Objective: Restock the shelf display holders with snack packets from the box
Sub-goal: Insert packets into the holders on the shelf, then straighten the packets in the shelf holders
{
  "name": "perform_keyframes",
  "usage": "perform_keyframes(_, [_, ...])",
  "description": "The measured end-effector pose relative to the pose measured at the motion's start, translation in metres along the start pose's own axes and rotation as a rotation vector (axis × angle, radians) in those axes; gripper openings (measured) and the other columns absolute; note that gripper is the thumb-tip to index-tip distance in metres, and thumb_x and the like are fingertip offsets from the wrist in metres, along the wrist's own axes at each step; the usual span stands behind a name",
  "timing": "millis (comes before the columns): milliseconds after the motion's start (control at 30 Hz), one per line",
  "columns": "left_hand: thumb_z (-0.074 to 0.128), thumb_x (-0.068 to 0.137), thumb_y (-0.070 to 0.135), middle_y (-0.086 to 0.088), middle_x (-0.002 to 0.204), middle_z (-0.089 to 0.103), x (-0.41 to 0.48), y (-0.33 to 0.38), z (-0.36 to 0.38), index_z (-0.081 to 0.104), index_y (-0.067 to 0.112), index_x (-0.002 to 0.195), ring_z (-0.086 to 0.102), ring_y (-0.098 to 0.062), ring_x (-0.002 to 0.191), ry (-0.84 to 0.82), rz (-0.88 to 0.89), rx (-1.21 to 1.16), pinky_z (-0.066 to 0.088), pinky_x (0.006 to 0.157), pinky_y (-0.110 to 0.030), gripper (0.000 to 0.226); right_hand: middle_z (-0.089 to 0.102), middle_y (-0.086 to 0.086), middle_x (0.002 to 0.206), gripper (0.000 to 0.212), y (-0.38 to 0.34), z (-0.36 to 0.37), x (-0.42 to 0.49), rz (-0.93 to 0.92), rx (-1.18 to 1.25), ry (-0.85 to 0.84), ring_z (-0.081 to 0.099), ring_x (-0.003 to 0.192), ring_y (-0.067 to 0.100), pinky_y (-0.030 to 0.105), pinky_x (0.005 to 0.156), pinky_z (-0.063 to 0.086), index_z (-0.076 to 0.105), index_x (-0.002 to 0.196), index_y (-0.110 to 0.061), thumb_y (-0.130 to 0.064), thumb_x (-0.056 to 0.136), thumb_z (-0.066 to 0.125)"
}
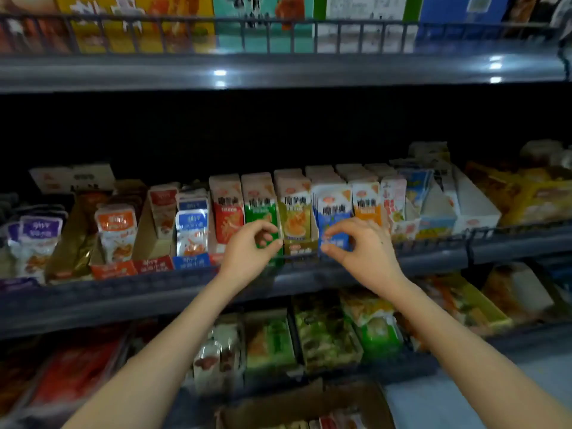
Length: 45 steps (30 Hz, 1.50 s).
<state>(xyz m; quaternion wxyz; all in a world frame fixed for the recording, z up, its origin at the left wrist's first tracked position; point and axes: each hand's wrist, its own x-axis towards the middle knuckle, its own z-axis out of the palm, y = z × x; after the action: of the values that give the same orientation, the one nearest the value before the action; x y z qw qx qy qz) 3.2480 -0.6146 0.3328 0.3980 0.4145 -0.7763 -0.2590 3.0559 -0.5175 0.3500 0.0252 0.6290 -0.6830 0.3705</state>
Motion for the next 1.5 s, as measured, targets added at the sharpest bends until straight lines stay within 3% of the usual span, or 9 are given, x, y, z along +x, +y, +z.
perform_keyframes(233, [0.067, 0.085, 0.011, -0.002, 0.078, 0.064, -0.135, -0.048, 0.036, 0.064, 0.018, 0.087, 0.055, -0.009, 0.067, -0.163, -0.158, -0.028, 0.043, 0.064, -0.021, 0.007, 0.068, -0.003, 0.11, 0.027, 0.052, 0.06, -0.15, 0.164, -0.032, -0.402, 0.061, 0.107, 0.017, 0.03, 0.091, 0.044, 0.072, 0.104, -0.023, -0.034, 0.08, 0.074])
perform_keyframes(433, [0.059, 0.092, 0.022, 0.012, 0.087, 0.06, -0.227, -0.112, 0.08, 0.058, 0.027, 0.097, 0.057, -0.005, 0.082, -0.389, -0.313, 0.109, 0.042, 0.068, -0.013, 0.007, 0.067, -0.001, 0.117, 0.027, 0.099, 0.121, -0.244, 0.463, -0.03, -0.736, 0.062, 0.107, 0.017, 0.025, 0.086, 0.046, 0.068, 0.112, -0.024, -0.03, 0.086, 0.066])
perform_keyframes(500, [0.057, 0.093, 0.023, 0.012, 0.089, 0.06, -0.247, -0.131, 0.092, 0.058, 0.028, 0.099, 0.06, -0.007, 0.086, -0.446, -0.401, 0.106, 0.047, 0.073, -0.02, 0.007, 0.067, 0.002, 0.116, 0.027, 0.112, 0.139, -0.266, 0.508, -0.048, -0.799, 0.062, 0.106, 0.019, 0.024, 0.082, 0.044, 0.066, 0.114, -0.019, -0.029, 0.089, 0.061])
perform_keyframes(700, [0.058, 0.092, 0.015, 0.007, 0.096, 0.061, -0.307, -0.178, 0.125, 0.064, 0.017, 0.109, 0.06, -0.011, 0.083, -0.367, -0.485, 0.167, 0.042, 0.065, -0.017, 0.019, 0.07, 0.005, 0.106, 0.022, 0.162, 0.193, -0.325, 0.698, -0.085, -0.767, 0.066, 0.094, 0.019, 0.021, 0.066, 0.04, 0.065, 0.11, -0.013, -0.026, 0.096, 0.054])
perform_keyframes(867, [0.06, 0.091, 0.013, 0.006, 0.091, 0.063, -0.329, -0.203, 0.159, 0.064, 0.016, 0.106, 0.06, -0.009, 0.085, -0.356, -0.64, 0.046, 0.043, 0.066, -0.012, 0.015, 0.068, 0.007, 0.111, 0.023, 0.193, 0.237, -0.353, 0.916, -0.063, -0.713, 0.064, 0.101, 0.025, 0.025, 0.072, 0.045, 0.057, 0.117, -0.014, -0.017, 0.094, 0.055])
perform_keyframes(1100, [0.06, 0.091, 0.016, 0.019, 0.091, 0.058, -0.337, -0.22, 0.194, 0.061, 0.023, 0.1, 0.055, 0.004, 0.084, -0.406, -0.781, -0.059, 0.04, 0.064, -0.003, 0.012, 0.063, 0.005, 0.117, 0.029, 0.209, 0.275, -0.357, 0.937, -0.094, -0.609, 0.061, 0.109, 0.024, 0.027, 0.083, 0.043, 0.051, 0.124, -0.014, -0.027, 0.099, 0.047])
perform_keyframes(1267, [0.06, 0.091, 0.015, 0.01, 0.097, 0.062, -0.334, -0.232, 0.208, 0.062, 0.022, 0.101, 0.057, -0.002, 0.091, -0.46, -0.865, -0.092, 0.041, 0.069, -0.01, 0.012, 0.064, 0.009, 0.117, 0.021, 0.215, 0.29, -0.364, 0.931, -0.326, -0.725, 0.061, 0.109, 0.024, 0.029, 0.089, 0.047, 0.058, 0.113, -0.011, -0.017, 0.098, 0.044])
perform_keyframes(1400, [0.059, 0.092, 0.016, 0.009, 0.096, 0.059, -0.329, -0.233, 0.226, 0.062, 0.019, 0.103, 0.056, -0.007, 0.092, -0.514, -0.927, -0.086, 0.041, 0.07, -0.013, 0.012, 0.062, 0.008, 0.117, 0.029, 0.217, 0.296, -0.366, 0.943, -0.236, -0.665, 0.059, 0.11, 0.023, 0.03, 0.09, 0.046, 0.059, 0.112, -0.01, -0.03, 0.091, 0.061])
perform_keyframes(1500, [0.059, 0.091, 0.015, 0.005, 0.098, 0.061, -0.328, -0.234, 0.239, 0.064, 0.017, 0.101, 0.058, -0.013, 0.098, -0.5, -0.98, -0.106, 0.044, 0.08, -0.022, 0.011, 0.063, 0.008, 0.114, 0.034, 0.218, 0.305, -0.365, 0.97, -0.163, -0.682, 0.06, 0.108, 0.022, 0.031, 0.087, 0.048, 0.06, 0.108, -0.011, -0.038, 0.087, 0.063])
